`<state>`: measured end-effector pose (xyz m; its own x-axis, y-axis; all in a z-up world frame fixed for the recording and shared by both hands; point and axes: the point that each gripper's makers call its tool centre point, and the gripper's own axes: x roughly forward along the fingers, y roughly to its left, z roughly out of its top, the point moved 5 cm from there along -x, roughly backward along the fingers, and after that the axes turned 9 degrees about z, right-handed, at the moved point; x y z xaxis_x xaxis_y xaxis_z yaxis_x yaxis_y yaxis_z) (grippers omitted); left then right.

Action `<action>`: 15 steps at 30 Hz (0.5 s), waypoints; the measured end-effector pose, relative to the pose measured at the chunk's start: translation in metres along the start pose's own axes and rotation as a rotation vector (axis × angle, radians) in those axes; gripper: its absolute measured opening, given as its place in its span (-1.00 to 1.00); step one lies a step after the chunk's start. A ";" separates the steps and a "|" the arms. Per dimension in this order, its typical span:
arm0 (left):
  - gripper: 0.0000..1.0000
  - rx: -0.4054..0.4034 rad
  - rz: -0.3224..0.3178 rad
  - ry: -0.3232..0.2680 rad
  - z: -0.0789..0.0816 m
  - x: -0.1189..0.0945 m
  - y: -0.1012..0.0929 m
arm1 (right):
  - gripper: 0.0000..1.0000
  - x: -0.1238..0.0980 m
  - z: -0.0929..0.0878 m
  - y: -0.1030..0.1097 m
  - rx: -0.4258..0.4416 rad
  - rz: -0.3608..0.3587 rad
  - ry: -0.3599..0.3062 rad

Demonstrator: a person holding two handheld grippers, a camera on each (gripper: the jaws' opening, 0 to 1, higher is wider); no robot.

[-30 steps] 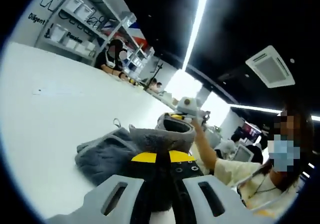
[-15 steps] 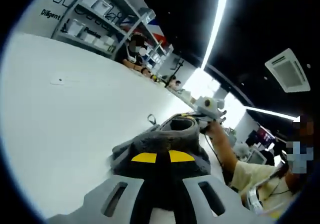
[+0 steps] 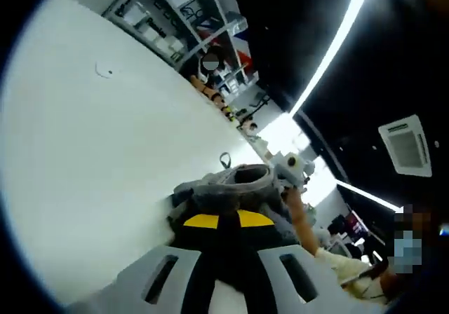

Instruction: Fold the towel on the table until its edges align and the towel forms a compact rectangular stack.

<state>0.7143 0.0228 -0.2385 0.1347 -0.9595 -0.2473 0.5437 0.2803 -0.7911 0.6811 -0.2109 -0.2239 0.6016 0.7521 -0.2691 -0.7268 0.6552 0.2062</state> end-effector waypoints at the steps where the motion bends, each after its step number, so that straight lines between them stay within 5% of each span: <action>1: -0.87 -0.016 -0.010 0.006 0.002 -0.001 0.000 | -0.89 -0.001 0.000 -0.001 0.007 -0.010 -0.010; 5: -0.83 -0.015 -0.029 -0.002 0.008 -0.006 -0.004 | -0.39 -0.007 0.007 -0.008 0.004 -0.061 -0.043; 15: -0.62 0.095 0.041 -0.095 0.024 -0.020 -0.018 | -0.39 -0.012 0.026 -0.003 -0.049 -0.050 -0.107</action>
<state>0.7215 0.0366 -0.2057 0.2342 -0.9468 -0.2205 0.6116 0.3198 -0.7236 0.6846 -0.2197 -0.1968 0.6673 0.7238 -0.1754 -0.7090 0.6895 0.1479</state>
